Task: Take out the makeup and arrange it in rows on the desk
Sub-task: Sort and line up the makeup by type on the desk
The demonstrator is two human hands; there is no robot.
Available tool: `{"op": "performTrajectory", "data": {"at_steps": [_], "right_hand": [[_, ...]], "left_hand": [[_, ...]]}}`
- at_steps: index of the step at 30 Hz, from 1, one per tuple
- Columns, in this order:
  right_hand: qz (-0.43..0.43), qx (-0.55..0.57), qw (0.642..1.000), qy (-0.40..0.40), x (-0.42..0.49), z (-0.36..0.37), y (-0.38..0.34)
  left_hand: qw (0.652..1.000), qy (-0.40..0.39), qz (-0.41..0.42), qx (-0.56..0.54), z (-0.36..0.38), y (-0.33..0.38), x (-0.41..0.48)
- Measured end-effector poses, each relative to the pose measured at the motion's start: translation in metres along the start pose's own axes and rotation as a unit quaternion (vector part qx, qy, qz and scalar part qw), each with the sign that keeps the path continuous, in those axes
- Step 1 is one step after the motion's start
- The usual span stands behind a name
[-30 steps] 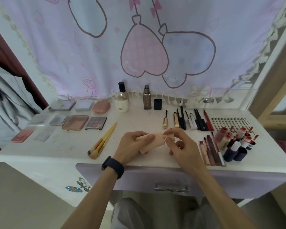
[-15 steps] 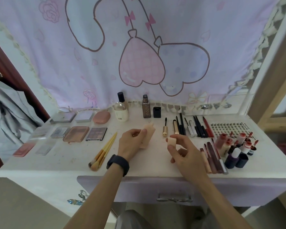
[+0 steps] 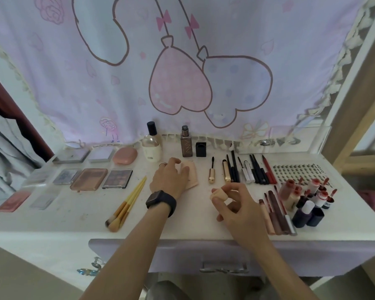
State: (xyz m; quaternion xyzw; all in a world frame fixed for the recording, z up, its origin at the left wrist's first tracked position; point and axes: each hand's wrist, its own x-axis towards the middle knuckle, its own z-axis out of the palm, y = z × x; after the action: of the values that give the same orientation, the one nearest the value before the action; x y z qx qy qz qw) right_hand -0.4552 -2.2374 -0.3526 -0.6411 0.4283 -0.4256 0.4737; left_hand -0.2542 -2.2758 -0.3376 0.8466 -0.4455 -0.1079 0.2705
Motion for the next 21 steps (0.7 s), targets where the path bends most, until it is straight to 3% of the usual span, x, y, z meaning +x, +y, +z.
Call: {"op": "performTrajectory", "data": {"at_steps": [5,9,14,21], "right_hand": [[0.025,0.008,1.000,-0.002,0.002,0.001,-0.004],[0.023,-0.041,0.999,-0.022,0.014,0.003,-0.015],[-0.045,-0.190,0.981,0.009,0.066,0.013,-0.028],[-0.024,-0.401,0.916,-0.027,0.129,0.035,-0.020]], "left_hand": [[0.994,0.016,0.098,0.044,0.004,-0.016,-0.009],[0.994,0.005,0.106,0.030,0.007,-0.024,-0.002],[0.992,0.015,0.118,0.039,0.009,-0.027,-0.001],[0.992,0.012,0.121,0.045,0.008,-0.028,0.000]]}}
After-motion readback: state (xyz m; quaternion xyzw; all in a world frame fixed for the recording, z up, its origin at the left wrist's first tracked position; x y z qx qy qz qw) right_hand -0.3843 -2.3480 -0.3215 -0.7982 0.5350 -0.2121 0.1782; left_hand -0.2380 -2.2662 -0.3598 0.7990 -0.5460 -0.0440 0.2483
